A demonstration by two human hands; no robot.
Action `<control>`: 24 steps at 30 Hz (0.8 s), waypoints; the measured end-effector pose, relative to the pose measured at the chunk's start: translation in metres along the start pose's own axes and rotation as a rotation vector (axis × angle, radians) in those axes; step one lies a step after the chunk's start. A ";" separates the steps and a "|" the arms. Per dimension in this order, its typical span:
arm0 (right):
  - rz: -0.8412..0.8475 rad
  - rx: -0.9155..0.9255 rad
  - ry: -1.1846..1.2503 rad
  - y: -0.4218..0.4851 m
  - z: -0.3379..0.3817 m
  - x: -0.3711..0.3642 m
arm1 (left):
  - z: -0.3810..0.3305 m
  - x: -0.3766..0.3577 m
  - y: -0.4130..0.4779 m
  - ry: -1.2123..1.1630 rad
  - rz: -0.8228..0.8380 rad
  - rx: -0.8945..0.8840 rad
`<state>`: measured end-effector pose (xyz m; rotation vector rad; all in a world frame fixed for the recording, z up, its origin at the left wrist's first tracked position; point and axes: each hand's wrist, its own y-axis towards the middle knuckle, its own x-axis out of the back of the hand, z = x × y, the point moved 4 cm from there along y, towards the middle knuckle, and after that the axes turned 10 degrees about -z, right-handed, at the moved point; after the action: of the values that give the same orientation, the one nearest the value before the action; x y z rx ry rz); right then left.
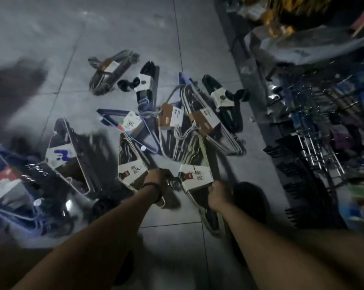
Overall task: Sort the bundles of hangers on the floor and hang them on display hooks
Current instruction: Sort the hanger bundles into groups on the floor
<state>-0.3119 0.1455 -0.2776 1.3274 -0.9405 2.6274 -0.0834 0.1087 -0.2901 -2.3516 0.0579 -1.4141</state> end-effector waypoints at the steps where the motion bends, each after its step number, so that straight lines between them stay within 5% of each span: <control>1: -0.006 -0.004 0.013 0.005 0.002 -0.003 | 0.003 -0.004 0.008 0.008 -0.009 0.001; 19: -0.195 -0.006 -0.319 0.048 0.000 -0.046 | 0.021 -0.058 0.056 0.075 0.057 -0.093; 24: -0.110 -0.011 -0.365 0.055 -0.001 -0.046 | 0.014 -0.061 0.058 0.093 0.056 -0.090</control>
<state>-0.3007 0.1117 -0.3396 1.8387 -0.8832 2.3400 -0.0916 0.0736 -0.3673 -2.3349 0.2164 -1.5226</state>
